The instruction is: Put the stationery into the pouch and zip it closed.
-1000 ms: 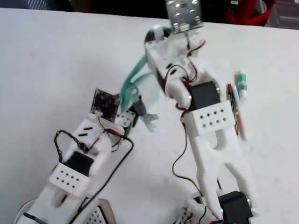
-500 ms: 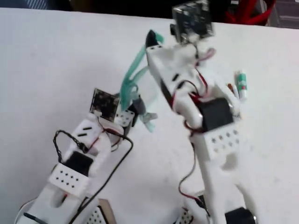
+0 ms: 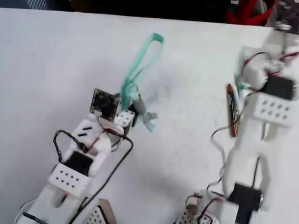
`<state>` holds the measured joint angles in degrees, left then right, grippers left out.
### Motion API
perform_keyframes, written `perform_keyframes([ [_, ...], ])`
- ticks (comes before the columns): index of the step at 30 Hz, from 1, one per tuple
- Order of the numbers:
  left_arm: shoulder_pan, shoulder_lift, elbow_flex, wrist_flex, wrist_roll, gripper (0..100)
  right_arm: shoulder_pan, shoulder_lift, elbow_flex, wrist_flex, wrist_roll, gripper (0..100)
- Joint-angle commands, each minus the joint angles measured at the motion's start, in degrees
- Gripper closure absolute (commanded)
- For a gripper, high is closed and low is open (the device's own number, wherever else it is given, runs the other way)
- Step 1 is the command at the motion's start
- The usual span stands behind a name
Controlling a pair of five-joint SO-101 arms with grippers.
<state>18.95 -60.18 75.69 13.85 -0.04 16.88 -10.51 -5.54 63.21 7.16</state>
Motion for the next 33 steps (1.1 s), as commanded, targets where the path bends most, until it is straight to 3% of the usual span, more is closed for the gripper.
perform_keyframes([
  [1, -0.3, -0.1, -1.0, -0.3, 0.6, 86, 3.1, 8.5, -6.1, 3.5, 8.7, 84.7],
  [5, -0.4, -0.1, -0.9, -0.3, 0.6, 86, 3.1, 20.3, -12.9, 6.5, 14.0, 84.7],
  [18, -0.4, -0.1, -0.7, -0.3, 0.6, 86, 2.7, 54.8, -49.0, 15.8, 13.8, 84.7],
  [33, -0.2, -0.1, -0.6, -0.4, 0.6, 86, 2.7, 85.6, -78.9, 11.4, 13.9, 85.1],
])
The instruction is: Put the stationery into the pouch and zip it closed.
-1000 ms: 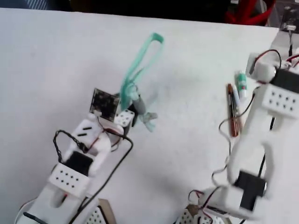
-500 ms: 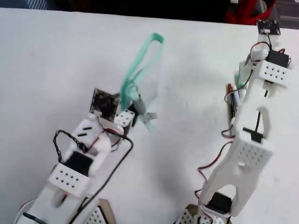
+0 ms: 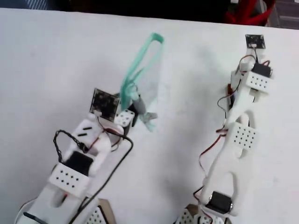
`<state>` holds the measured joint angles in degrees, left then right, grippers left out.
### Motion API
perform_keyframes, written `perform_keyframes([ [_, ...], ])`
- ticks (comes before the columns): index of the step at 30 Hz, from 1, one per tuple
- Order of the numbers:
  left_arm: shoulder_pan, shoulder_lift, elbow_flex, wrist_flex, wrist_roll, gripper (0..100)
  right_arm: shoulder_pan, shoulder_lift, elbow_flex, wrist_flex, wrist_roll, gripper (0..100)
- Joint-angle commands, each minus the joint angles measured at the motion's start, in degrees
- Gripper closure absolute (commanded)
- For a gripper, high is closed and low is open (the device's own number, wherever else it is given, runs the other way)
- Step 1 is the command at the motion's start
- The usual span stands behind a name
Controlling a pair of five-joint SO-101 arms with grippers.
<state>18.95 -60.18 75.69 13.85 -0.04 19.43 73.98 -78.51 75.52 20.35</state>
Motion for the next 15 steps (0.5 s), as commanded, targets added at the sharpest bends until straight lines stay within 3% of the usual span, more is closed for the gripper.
perform_keyframes([
  [1, -0.2, -0.1, -0.6, -0.4, 0.6, 86, 0.1, 2.0, -7.2, -0.9, 0.7, 86.5],
  [5, -0.2, -0.1, -0.6, -0.4, 0.6, 86, 0.3, 4.1, -10.5, -0.9, 0.8, 99.0],
  [15, -0.3, 0.0, -0.6, -0.4, 0.6, 86, 0.1, -4.2, -16.7, 14.0, 0.6, 98.1],
])
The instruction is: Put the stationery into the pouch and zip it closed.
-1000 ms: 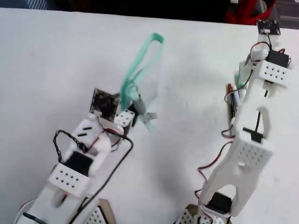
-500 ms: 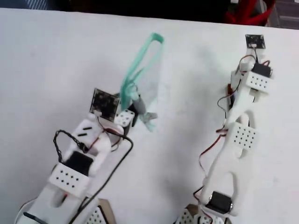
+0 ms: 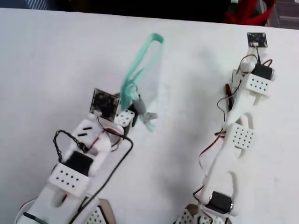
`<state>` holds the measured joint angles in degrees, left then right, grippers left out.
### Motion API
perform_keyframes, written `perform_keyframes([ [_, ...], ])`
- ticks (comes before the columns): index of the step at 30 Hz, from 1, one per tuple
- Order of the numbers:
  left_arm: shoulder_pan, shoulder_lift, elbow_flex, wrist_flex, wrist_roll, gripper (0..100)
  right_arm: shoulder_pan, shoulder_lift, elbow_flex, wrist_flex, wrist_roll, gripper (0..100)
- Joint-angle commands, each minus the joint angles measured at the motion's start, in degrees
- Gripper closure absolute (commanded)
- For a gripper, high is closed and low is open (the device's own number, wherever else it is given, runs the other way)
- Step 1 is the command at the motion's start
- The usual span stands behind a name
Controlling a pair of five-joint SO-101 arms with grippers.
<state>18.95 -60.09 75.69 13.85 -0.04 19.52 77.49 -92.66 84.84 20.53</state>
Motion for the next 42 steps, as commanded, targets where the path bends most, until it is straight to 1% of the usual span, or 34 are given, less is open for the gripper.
perform_keyframes([
  [1, -0.3, -0.1, -0.6, -0.5, 0.6, 86, 0.0, -10.2, -2.5, 7.2, 0.3, 98.1],
  [4, -0.3, -0.1, -0.6, -0.5, 0.6, 86, -0.7, -18.4, -2.6, 13.7, -3.5, 98.1],
  [7, -0.3, -0.1, -0.6, -0.4, 0.6, 86, -0.5, -26.3, -1.0, 14.1, -5.7, 98.1],
  [10, -0.3, -0.1, -0.6, -0.5, 0.6, 86, -0.7, -34.0, 2.6, 14.4, -6.0, 98.1],
  [13, -0.3, -0.1, -0.6, -0.5, 0.6, 86, -0.9, -44.0, 11.7, 14.4, -6.1, 98.1],
  [16, -0.3, -0.1, -0.6, -0.5, 0.6, 86, -2.9, -56.7, 25.4, 14.2, -7.4, 98.1],
  [19, -0.3, -0.1, -0.6, -0.5, 0.6, 86, -7.8, -69.1, 38.1, 14.0, -7.3, 98.1],
  [22, -0.3, -0.1, -0.7, -0.5, 0.6, 86, -14.5, -79.3, 47.0, 12.2, -7.6, 98.1],
  [27, -0.3, -0.1, -0.7, -0.5, 0.6, 86, -27.0, -91.3, 57.1, 4.6, -7.7, 98.1],
  [31, -0.3, -0.1, -0.9, -0.5, 0.6, 86, -37.9, -96.7, 62.8, -3.6, -7.7, 98.1],
  [33, -0.4, -0.2, -0.9, -0.5, 0.6, 86, -42.2, -98.0, 65.8, -8.4, -7.7, 98.1],
  [35, -0.4, -0.2, -0.9, -0.5, 0.6, 86, -44.6, -98.8, 69.7, -14.5, -8.4, 98.1],
  [39, -0.4, -0.2, -0.9, -0.5, 0.6, 86, -44.9, -100.4, 80.2, -29.3, -17.7, 98.1],
  [42, -0.4, -0.2, -0.9, -0.5, 0.6, 86, -44.8, -102.2, 89.2, -39.4, -18.6, 98.1],
])
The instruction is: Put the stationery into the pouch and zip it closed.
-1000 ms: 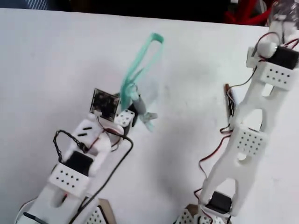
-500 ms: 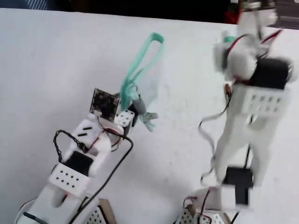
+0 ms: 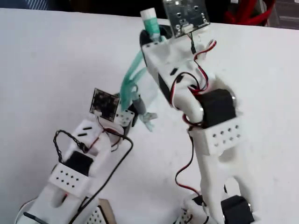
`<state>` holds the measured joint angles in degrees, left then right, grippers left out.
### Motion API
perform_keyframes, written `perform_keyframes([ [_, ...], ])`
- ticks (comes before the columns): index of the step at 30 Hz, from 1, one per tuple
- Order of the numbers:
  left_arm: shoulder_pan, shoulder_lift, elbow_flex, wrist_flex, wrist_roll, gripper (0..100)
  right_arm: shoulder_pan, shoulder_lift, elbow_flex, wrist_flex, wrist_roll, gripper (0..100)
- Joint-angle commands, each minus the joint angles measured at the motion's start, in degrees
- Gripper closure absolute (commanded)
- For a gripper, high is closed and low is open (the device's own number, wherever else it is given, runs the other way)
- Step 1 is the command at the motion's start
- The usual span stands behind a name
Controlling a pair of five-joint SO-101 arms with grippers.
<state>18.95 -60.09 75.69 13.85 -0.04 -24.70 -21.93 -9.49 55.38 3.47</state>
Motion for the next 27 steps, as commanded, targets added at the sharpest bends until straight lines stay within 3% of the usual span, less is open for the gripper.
perform_keyframes([
  [1, -0.4, -0.2, -0.9, -0.5, 0.6, 86, -0.6, -3.4, 9.1, -13.1, -1.6, 98.1],
  [6, -0.4, -0.2, -1.0, -0.5, 0.6, 86, 0.7, -4.4, 19.0, -26.9, -1.8, 98.1],
  [14, -0.4, -0.2, -1.0, -0.5, 0.6, 86, 1.0, -4.1, 28.0, -40.7, -1.6, 98.1],
  [20, -0.4, -0.2, -1.0, -0.6, 0.6, 86, 3.5, -4.1, 33.5, -46.6, -1.6, 98.1],
  [27, -0.4, -0.2, -1.0, -0.6, 0.6, 86, 4.0, -4.6, 38.7, -46.8, -1.6, 98.1],
])
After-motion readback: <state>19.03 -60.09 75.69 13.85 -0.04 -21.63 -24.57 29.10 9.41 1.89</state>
